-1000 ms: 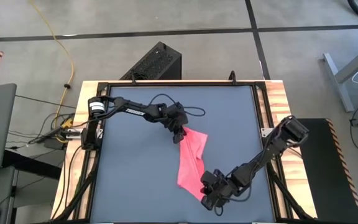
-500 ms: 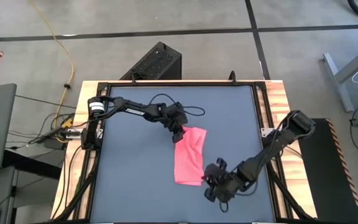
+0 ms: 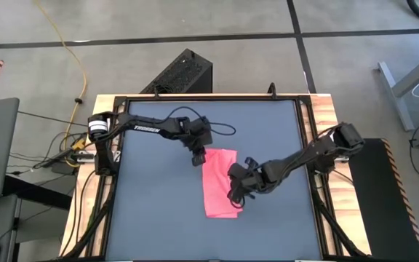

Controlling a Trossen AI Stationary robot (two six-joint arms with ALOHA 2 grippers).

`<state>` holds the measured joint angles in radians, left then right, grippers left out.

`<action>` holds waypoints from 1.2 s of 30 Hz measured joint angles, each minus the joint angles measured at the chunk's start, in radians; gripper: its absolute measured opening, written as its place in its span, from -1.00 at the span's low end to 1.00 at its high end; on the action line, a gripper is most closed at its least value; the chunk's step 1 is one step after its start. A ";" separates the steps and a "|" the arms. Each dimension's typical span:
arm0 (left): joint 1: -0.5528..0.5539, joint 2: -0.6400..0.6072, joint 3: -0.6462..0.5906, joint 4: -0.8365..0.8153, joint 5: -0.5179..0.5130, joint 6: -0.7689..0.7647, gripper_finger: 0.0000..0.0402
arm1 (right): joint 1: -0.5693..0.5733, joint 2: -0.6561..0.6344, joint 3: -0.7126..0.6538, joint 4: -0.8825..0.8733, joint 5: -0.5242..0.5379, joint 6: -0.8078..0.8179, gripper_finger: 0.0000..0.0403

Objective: Roll towel
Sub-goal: Fold the pink towel

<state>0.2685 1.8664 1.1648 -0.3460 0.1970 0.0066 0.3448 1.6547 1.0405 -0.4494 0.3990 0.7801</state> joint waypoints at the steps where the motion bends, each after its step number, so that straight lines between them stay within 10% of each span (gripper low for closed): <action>1: -0.004 0.000 0.000 -0.006 0.005 0.006 -1.00 | -0.013 -0.003 -0.020 0.020 0.007 -0.003 -0.88; 10: -0.130 -0.087 -0.176 0.117 0.050 -0.026 -1.00 | -0.195 -0.007 -0.208 0.326 -0.152 0.016 -0.89; 21: -0.350 -0.374 -0.664 0.884 -0.083 -0.274 -1.00 | -0.243 -0.001 -0.213 0.314 -0.139 0.008 -0.88; 36: -0.448 0.003 -0.403 0.973 -0.045 -0.369 -1.00 | -0.348 0.050 -0.211 0.292 -0.214 -0.030 -0.88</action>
<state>-0.1791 1.8695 0.7623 0.6269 0.1524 -0.3620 -0.0029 1.7046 0.8292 -0.1579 0.1849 0.7503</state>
